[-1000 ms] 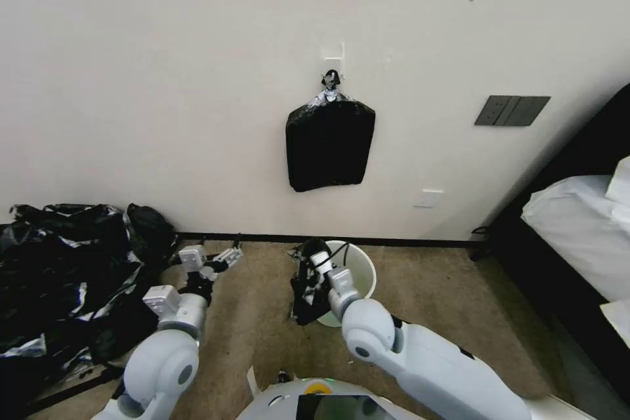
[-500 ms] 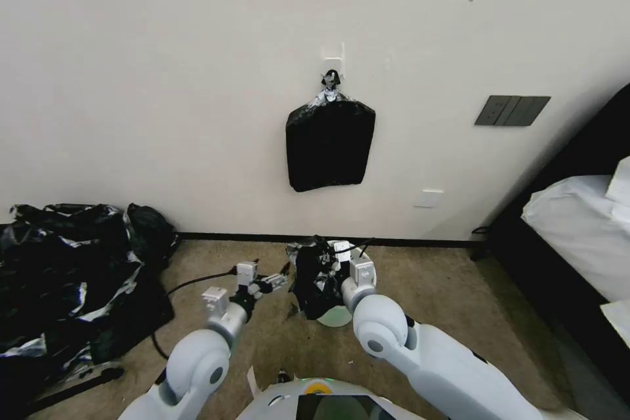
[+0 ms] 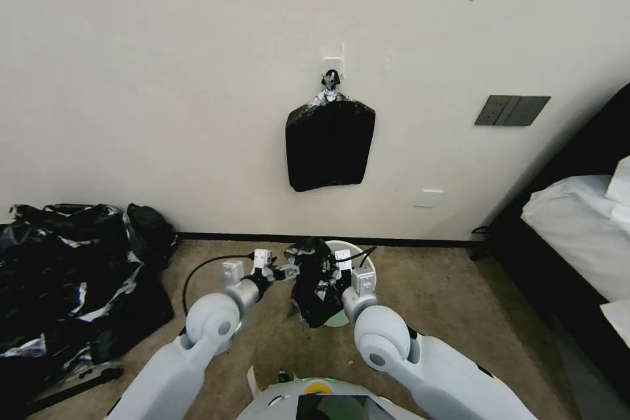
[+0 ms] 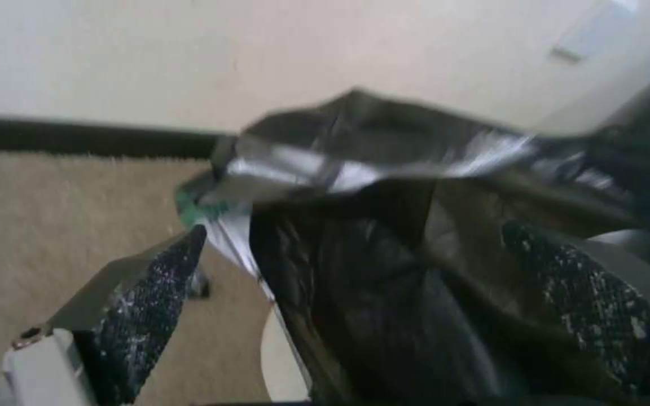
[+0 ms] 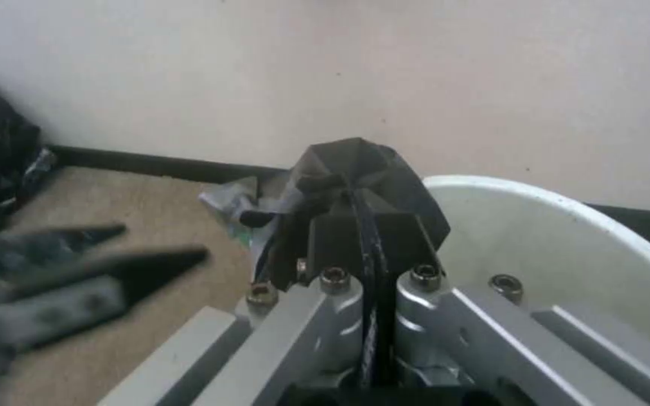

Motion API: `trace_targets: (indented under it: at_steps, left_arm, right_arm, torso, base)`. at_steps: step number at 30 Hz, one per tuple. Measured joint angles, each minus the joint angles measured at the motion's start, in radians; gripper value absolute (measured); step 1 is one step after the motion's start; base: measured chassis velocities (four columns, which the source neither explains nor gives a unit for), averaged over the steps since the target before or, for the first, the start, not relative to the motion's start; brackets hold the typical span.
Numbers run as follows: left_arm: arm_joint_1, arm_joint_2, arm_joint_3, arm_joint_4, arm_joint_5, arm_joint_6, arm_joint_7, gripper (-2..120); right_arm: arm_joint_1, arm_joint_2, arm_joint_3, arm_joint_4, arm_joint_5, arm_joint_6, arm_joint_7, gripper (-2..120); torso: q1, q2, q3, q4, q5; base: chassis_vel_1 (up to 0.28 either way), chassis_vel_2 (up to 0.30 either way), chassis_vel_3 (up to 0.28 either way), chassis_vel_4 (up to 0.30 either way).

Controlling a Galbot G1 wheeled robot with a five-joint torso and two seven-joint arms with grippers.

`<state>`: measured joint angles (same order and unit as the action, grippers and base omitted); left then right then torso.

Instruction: Place a trash bag onto the trash bin.

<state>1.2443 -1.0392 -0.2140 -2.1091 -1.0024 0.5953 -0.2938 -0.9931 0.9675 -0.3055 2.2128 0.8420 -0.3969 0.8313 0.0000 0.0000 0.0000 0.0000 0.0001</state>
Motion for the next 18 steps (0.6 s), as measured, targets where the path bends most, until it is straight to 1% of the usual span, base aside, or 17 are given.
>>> trace_targets:
  at_steps: [2, 3, 6, 7, 10, 11, 14, 15, 18]
  left_arm:
    - [-0.037, -0.010, 0.031, 0.025, -0.047, 0.037, -0.045, 100]
    - [-0.037, -0.010, 0.031, 0.025, -0.047, 0.037, -0.045, 100]
    - [-0.076, -0.021, 0.072, 0.049, -0.070, 0.054, -0.087, 100]
    - [-0.076, -0.021, 0.072, 0.049, -0.070, 0.054, -0.087, 100]
    - [-0.110, -0.028, 0.104, 0.068, -0.096, 0.092, -0.145, 100]
    - [-0.110, -0.028, 0.104, 0.068, -0.096, 0.092, -0.145, 100]
    - [-0.138, -0.032, 0.126, 0.090, -0.104, 0.124, -0.193, 100]
    - [-0.138, -0.032, 0.126, 0.090, -0.104, 0.124, -0.193, 100]
    - [-0.158, -0.035, 0.139, 0.110, -0.109, 0.140, -0.224, 100]
  right_arm:
    - [-0.005, 0.001, 0.007, 0.000, 0.001, 0.004, 0.000, 0]
    - [-0.005, 0.001, 0.007, 0.000, 0.001, 0.004, 0.000, 0]
    - [-0.018, 0.001, 0.013, 0.003, 0.004, 0.005, 0.000, 0]
    - [-0.018, 0.001, 0.013, 0.003, 0.004, 0.005, 0.000, 0]
    - [-0.027, 0.004, 0.016, 0.003, 0.008, 0.005, 0.000, 0]
    - [-0.027, 0.004, 0.016, 0.003, 0.008, 0.005, 0.000, 0]
    - [-0.032, 0.013, 0.019, 0.002, 0.019, 0.005, 0.002, 0]
    - [-0.032, 0.013, 0.019, 0.002, 0.019, 0.005, 0.002, 0]
    - [-0.035, 0.020, 0.031, 0.001, 0.030, 0.006, 0.004, 0]
  torso:
    - [0.000, 0.000, 0.000, -0.0001, -0.0001]
    - [0.000, 0.000, 0.000, -0.0001, -0.0001]
    - [0.000, 0.000, 0.000, 0.0000, 0.0000]
    - [0.000, 0.000, 0.000, 0.0000, 0.0000]
    - [0.000, 0.000, 0.000, -0.0001, 0.0000]
    - [0.000, 0.000, 0.000, -0.0001, 0.0000]
    - [0.000, 0.000, 0.000, 0.0000, 0.0000]
    - [0.000, 0.000, 0.000, 0.0000, 0.0000]
    - [0.000, 0.000, 0.000, 0.0000, 0.0001]
  base:
    - [0.000, 0.000, 0.000, 0.000]
    - [0.000, 0.000, 0.000, 0.000]
    - [0.000, 0.000, 0.000, 0.000]
    - [0.000, 0.000, 0.000, 0.000]
    - [0.000, 0.000, 0.000, 0.000]
    - [0.000, 0.000, 0.000, 0.000]
    - [0.000, 0.000, 0.000, 0.000]
    - [0.000, 0.000, 0.000, 0.000]
    - [0.000, 0.000, 0.000, 0.000]
